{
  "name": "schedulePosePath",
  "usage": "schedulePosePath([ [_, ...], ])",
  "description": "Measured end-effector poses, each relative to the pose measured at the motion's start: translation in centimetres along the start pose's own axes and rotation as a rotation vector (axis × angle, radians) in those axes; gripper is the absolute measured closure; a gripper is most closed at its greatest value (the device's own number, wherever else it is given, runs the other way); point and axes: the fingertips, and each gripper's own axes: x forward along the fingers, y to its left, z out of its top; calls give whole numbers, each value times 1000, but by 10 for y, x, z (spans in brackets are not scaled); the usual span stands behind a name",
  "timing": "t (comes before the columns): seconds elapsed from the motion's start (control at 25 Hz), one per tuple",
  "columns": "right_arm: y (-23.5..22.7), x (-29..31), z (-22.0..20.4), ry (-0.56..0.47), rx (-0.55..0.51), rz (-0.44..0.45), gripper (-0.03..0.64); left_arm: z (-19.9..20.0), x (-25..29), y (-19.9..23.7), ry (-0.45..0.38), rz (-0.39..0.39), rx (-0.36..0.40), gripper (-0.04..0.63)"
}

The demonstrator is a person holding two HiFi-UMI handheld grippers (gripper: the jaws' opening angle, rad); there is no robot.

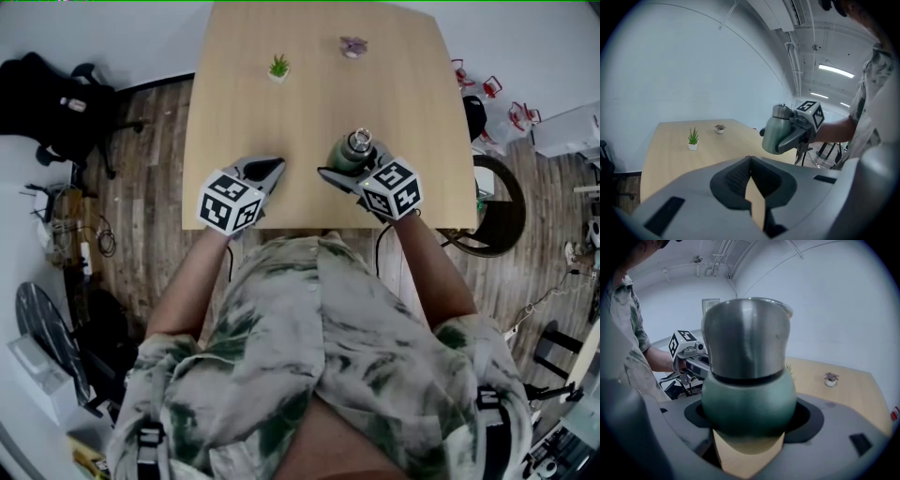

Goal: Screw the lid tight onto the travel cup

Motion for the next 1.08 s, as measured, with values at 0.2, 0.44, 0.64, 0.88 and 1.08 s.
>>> schedulePosePath([
  [0.2, -3, 1, -3, 1, 3, 6, 210, -1, 7, 0, 8, 0, -12, 572],
  [0.44, -8, 0, -8, -1, 10, 9, 210, -4, 12, -1, 26, 1, -19, 572],
  [0.64, -13, -4, -13, 2, 12, 15, 210, -5, 20, -5, 40, 3, -24, 572],
  [0.88, -24, -7, -18, 5, 9, 23, 210, -3, 33, -8, 52, 6, -29, 572],
  [1.08, -32, -12, -22, 12, 3, 31, 210, -1, 41, -11, 56, 14, -40, 572],
])
